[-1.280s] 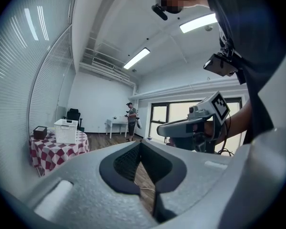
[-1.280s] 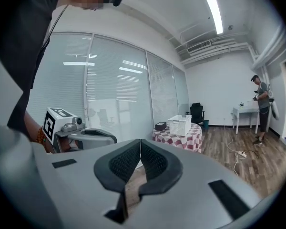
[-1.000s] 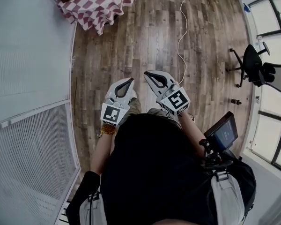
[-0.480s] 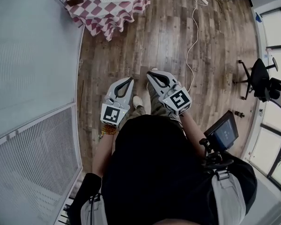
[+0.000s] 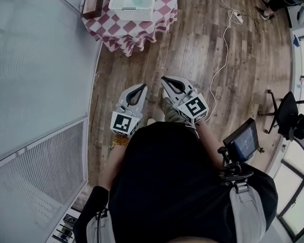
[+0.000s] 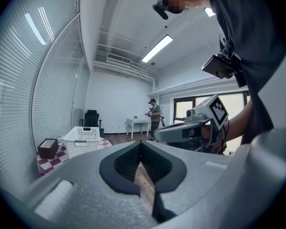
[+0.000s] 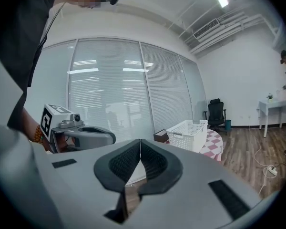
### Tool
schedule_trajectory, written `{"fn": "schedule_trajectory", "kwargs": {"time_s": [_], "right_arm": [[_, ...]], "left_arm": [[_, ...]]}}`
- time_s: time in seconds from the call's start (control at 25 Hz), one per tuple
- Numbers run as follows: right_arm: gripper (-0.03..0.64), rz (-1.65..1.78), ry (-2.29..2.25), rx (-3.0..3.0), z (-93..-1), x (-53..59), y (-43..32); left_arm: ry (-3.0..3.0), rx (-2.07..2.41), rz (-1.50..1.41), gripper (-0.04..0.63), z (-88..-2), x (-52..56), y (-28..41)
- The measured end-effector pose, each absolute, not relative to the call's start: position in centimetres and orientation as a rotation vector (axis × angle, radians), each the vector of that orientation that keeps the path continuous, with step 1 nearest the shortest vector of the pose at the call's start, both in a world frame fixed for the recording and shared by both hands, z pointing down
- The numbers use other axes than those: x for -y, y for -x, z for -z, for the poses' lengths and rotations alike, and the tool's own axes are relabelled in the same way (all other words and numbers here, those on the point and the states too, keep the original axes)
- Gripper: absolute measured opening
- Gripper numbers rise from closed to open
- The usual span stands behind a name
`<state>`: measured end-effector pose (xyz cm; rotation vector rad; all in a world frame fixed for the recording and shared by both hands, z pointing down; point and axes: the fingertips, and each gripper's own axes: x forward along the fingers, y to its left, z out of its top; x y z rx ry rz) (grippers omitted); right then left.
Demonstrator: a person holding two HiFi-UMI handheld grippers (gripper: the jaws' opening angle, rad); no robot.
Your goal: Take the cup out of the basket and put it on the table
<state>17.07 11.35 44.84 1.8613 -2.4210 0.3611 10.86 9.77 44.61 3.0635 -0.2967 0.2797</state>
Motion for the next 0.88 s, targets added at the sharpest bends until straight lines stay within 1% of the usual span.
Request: {"fn": "schedule_trajectory", "kwargs": {"time_s": [0.16, 0.36, 0.6, 0.88], "right_arm": [[0.012, -0.364, -1.835, 2.442, -45.0, -8.2, -22.5], [0.012, -0.376, -1.819, 2.398, -46.8, -3.4, -28.2], [0.012, -0.393, -1.726, 2.398, -47.4, 0.5, -30.5], [0.012, -0.356, -1.708, 2.34, -48.2, 7.9, -32.8]], "left_arm": [[-3.064, 0.374, -0.254, 0.006, -43.6, -6.5, -15.4], [-3.029, 0.479, -0.231, 0.006, -44.0, -2.5, -18.9], [-2.973, 0.553, -0.25, 0.006, -45.1, 1.0, -20.3], [-2.958, 0.529, -0.164, 0.006, -45.8, 8.6, -22.7]]}}
